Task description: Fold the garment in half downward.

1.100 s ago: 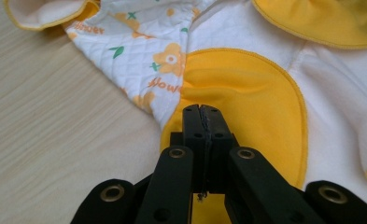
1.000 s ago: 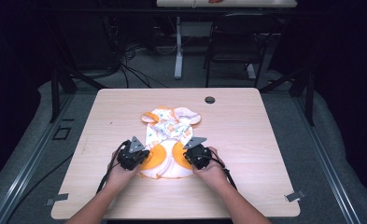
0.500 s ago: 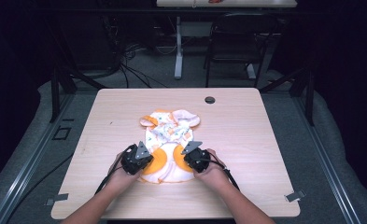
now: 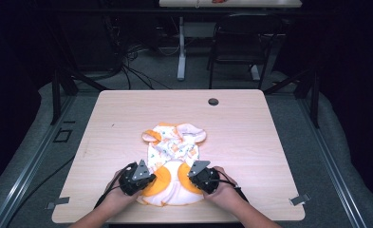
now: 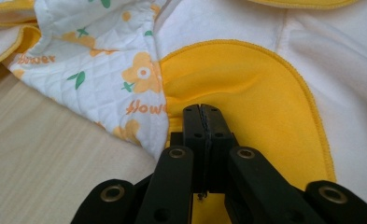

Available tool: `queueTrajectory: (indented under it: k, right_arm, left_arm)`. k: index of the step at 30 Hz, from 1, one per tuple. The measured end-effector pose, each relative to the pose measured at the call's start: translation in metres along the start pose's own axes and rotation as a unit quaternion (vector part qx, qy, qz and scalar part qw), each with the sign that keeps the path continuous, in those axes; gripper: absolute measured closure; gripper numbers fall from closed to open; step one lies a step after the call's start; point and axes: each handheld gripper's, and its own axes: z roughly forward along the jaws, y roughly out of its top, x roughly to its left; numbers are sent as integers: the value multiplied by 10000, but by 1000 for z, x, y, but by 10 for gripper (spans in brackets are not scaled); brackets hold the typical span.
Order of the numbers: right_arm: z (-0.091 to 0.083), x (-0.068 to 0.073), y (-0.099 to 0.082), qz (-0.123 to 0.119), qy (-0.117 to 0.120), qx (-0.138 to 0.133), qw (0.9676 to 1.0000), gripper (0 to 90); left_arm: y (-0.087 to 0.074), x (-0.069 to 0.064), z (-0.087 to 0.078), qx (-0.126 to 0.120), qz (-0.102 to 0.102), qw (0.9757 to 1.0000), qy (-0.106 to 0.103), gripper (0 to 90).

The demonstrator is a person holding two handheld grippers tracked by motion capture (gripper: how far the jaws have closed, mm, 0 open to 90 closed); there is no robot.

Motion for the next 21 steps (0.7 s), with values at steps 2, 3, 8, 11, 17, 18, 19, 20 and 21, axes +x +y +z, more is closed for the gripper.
queueTrajectory:
  k: [2, 3, 8, 11, 17, 18, 19, 20, 21]
  right_arm:
    - [-4, 5, -2, -117, 38, 72, 9999, 900]
    - [-6, 7, -3, -154, 52, 84, 9998, 900]
    - [-11, 17, -4, -298, 146, 177, 9993, 900]
    - [-11, 18, -4, -309, 195, 208, 9991, 900]
    - [-19, 7, 8, -117, 308, 156, 9993, 899]
    - [-22, 3, 13, -89, 305, 108, 9994, 897]
    - [-25, -1, 16, -99, 274, 124, 9995, 894]
    - [-28, -8, 23, -99, 227, 64, 9997, 891]
    - [-30, -12, 27, -111, 194, 43, 9997, 890]
  left_arm:
    - [-1, -4, -2, 11, 20, 10000, -39, 900]
    - [-2, -6, -3, 9, 38, 10000, -43, 900]
    - [-3, -16, -9, 124, 132, 9998, -123, 900]
    - [-1, -17, -10, 218, 180, 9994, -201, 900]
    - [13, -3, -15, 231, 223, 9994, -140, 888]
    - [17, 0, -16, 198, 194, 9995, -125, 883]
    - [23, 8, -18, 162, 161, 9997, -79, 878]
    - [27, 12, -20, 143, 151, 9998, -24, 875]
    - [32, 20, -21, 117, 97, 9999, 0, 874]
